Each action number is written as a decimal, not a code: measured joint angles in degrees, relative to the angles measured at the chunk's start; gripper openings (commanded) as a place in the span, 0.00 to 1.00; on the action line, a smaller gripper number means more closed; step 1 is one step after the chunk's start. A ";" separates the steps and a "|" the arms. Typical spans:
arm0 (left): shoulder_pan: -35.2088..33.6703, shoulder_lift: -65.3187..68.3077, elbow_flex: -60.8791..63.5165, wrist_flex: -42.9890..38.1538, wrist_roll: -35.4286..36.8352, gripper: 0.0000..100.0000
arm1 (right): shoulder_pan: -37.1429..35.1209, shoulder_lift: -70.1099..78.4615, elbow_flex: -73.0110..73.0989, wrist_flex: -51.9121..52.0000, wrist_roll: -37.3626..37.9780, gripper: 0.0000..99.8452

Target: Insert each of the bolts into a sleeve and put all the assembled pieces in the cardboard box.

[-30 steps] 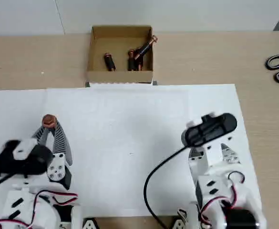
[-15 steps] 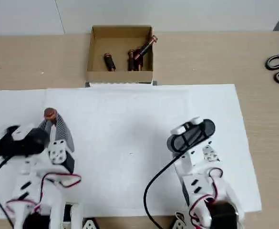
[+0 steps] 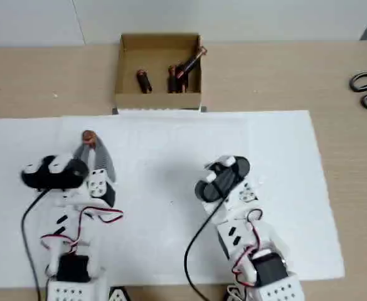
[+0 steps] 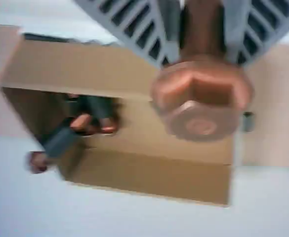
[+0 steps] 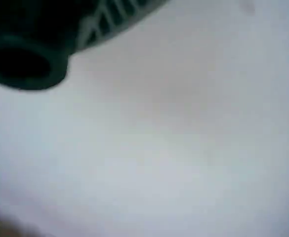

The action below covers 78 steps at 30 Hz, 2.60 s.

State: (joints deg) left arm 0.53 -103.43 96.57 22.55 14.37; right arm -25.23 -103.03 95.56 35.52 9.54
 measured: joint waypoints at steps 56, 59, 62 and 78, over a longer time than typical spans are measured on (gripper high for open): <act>25.49 0.00 -7.74 3.08 20.13 0.01 | -14.86 0.26 0.09 -7.03 -3.60 0.00; 27.08 0.00 -8.88 6.07 19.87 0.01 | -14.86 0.26 0.09 -7.03 -3.60 0.00; 28.22 0.00 -9.14 7.47 20.13 0.01 | -14.77 0.26 0.09 -7.03 -3.60 0.00; 21.45 0.00 -9.14 -0.09 20.22 0.01 | -14.77 0.26 0.09 -7.03 -3.60 0.00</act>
State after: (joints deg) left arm 21.98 -103.43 87.43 22.46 34.59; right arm -40.00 -102.77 95.65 28.48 5.93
